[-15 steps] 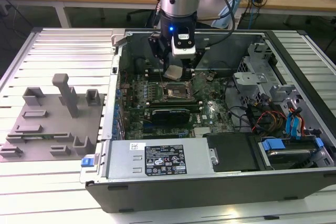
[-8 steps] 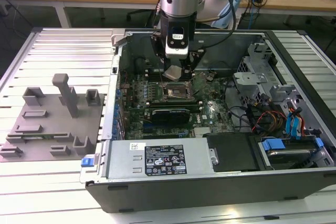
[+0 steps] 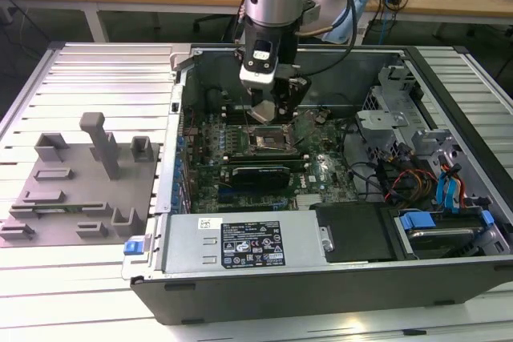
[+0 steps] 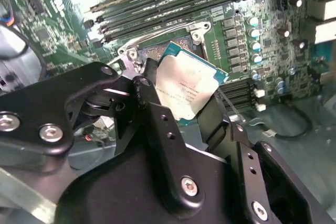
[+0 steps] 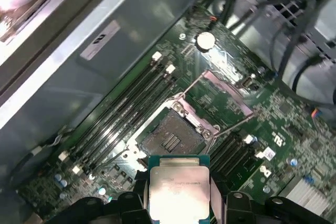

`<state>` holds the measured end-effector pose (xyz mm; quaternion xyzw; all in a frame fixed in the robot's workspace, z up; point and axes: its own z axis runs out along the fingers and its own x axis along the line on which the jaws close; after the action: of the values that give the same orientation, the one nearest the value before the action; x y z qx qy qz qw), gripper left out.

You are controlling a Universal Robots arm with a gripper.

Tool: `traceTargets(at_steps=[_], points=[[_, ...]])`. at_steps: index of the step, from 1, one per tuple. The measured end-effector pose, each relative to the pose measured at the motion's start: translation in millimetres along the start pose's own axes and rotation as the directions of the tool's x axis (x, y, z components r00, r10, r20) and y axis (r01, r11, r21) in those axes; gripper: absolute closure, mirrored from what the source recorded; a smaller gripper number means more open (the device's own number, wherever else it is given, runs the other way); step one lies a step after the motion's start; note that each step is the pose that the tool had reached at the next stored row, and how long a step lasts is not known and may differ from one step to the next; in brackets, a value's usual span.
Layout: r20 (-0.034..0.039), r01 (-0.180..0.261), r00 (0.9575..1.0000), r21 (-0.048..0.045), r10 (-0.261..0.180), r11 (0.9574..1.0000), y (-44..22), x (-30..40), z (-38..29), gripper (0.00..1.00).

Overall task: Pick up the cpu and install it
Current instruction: 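Place the cpu into insertion slot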

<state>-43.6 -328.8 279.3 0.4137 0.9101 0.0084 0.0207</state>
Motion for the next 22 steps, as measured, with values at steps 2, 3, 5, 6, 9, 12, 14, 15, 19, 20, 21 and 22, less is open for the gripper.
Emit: traceTargets(at_steps=[2,3,5,6,9,12,14,15,19,20,21,22], points=[[0.0011,-0.034,0.9994,0.001,0.034,0.9994,0.0,0.0,0.1,0.45],[0.0017,-0.051,0.9987,0.0016,0.051,0.9987,0.0,0.0,0.2,0.45],[0.0034,-0.1,0.995,0.0029,0.1,0.995,0.0,0.0,0.4,0.45],[0.0045,-0.13,0.9916,0.0037,0.13,0.9916,0.0,0.0,0.5,0.45],[0.0077,-0.215,0.9767,0.0059,0.215,0.9767,0.0,0.0,0.8,0.45],[0.0097,-0.267,0.9638,0.007,0.266,0.9638,0.0,0.0,1.0,0.45],[0.0111,-0.299,0.9542,0.0077,0.299,0.9542,0.0,0.0,1.1,0.45],[0.0121,-0.324,0.9462,0.0082,0.323,0.9462,-0.1,0.0,1.2,0.45],[0.0154,-0.397,0.9177,0.0095,0.397,0.9177,0.0,0.0,1.4,0.45],[0.0169,-0.43,0.9029,0.0101,0.43,0.9029,-0.1,0.1,1.6,0.45],[0.0182,-0.456,0.8897,0.0105,0.456,0.8897,-0.1,0.1,1.7,0.45],[0.0189,-0.47,0.8825,0.0107,0.47,0.8825,-0.1,0.1,1.7,0.45]])
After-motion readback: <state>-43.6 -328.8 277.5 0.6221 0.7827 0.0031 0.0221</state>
